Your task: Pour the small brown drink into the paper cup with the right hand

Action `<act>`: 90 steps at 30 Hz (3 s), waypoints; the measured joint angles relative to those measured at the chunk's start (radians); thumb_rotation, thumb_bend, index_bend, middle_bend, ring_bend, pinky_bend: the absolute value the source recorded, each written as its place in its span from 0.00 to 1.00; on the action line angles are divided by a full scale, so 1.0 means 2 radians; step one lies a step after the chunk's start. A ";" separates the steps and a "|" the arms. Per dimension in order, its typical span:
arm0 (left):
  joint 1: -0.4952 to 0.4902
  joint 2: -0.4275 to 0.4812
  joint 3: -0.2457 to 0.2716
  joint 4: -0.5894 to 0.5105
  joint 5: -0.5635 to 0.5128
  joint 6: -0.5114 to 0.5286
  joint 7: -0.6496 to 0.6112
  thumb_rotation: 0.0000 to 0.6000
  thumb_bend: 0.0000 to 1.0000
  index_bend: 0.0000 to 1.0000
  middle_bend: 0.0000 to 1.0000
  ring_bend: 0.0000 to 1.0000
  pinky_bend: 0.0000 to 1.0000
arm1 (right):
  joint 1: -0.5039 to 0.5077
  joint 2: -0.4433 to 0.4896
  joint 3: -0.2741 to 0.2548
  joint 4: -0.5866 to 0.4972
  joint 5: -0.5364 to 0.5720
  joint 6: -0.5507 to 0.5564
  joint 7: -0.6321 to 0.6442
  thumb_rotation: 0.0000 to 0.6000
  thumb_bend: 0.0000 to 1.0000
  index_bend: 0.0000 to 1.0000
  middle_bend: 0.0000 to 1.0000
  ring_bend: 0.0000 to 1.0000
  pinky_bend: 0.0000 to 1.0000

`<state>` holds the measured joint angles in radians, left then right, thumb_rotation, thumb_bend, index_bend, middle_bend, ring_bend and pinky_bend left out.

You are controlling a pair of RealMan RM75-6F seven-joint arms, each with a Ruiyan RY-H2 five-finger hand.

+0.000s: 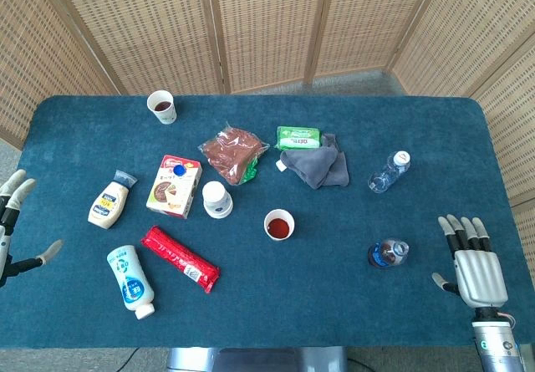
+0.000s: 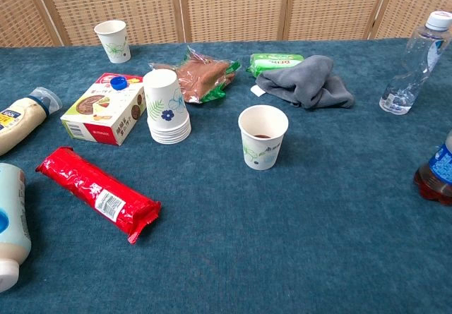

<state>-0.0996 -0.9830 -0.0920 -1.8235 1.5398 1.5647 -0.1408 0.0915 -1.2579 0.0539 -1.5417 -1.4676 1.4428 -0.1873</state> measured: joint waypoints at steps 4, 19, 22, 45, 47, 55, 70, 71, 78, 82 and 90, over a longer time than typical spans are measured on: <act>0.000 0.000 0.000 -0.001 0.000 -0.001 0.004 1.00 0.26 0.00 0.00 0.00 0.00 | 0.000 0.001 -0.001 0.001 -0.001 0.000 0.003 1.00 0.00 0.00 0.00 0.00 0.00; 0.001 -0.002 0.001 -0.003 0.001 0.001 0.012 1.00 0.26 0.00 0.00 0.00 0.00 | 0.012 0.013 -0.007 0.010 -0.011 -0.035 0.157 1.00 0.00 0.00 0.00 0.00 0.00; 0.002 -0.002 0.001 -0.005 0.001 0.002 0.014 1.00 0.26 0.00 0.00 0.00 0.00 | 0.018 0.011 -0.011 0.029 -0.025 -0.042 0.234 1.00 0.00 0.00 0.00 0.00 0.00; 0.002 0.006 0.000 0.000 -0.002 -0.001 -0.012 1.00 0.26 0.00 0.00 0.00 0.00 | 0.045 -0.059 -0.020 0.143 -0.065 -0.028 0.493 1.00 0.00 0.00 0.00 0.00 0.00; 0.002 0.007 0.000 0.000 0.000 -0.001 -0.014 1.00 0.26 0.00 0.00 0.00 0.00 | 0.045 -0.062 -0.020 0.142 -0.063 -0.028 0.498 1.00 0.00 0.00 0.00 0.00 0.00; 0.001 0.008 0.002 -0.001 0.000 -0.004 -0.014 1.00 0.26 0.00 0.00 0.00 0.00 | 0.047 -0.087 -0.025 0.159 -0.060 -0.035 0.535 1.00 0.00 0.00 0.00 0.00 0.00; -0.001 0.006 0.001 -0.002 -0.006 -0.009 -0.006 1.00 0.26 0.00 0.00 0.00 0.00 | 0.057 -0.121 -0.027 0.203 -0.053 -0.053 0.576 1.00 0.00 0.00 0.00 0.00 0.00; -0.001 0.006 0.001 -0.002 -0.006 -0.010 -0.005 1.00 0.26 0.00 0.00 0.00 0.00 | 0.058 -0.123 -0.027 0.205 -0.052 -0.053 0.579 1.00 0.00 0.00 0.00 0.00 0.00; -0.003 0.004 0.000 -0.004 -0.009 -0.014 0.002 1.00 0.26 0.00 0.00 0.00 0.00 | 0.057 -0.139 -0.027 0.222 -0.051 -0.052 0.618 1.00 0.00 0.00 0.00 0.00 0.00; -0.005 0.003 0.001 -0.005 -0.010 -0.017 0.006 1.00 0.26 0.00 0.00 0.00 0.00 | 0.058 -0.149 -0.029 0.233 -0.054 -0.050 0.647 1.00 0.00 0.00 0.00 0.00 0.00; -0.005 0.002 0.001 -0.005 -0.011 -0.018 0.008 1.00 0.26 0.00 0.00 0.00 0.00 | 0.064 -0.163 -0.033 0.239 -0.061 -0.047 0.665 1.00 0.00 0.00 0.00 0.00 0.00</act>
<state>-0.1104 -0.9780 -0.0902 -1.8339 1.5178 1.5280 -0.1246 0.2190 -1.5833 -0.0115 -1.0632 -1.5905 1.3489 1.1423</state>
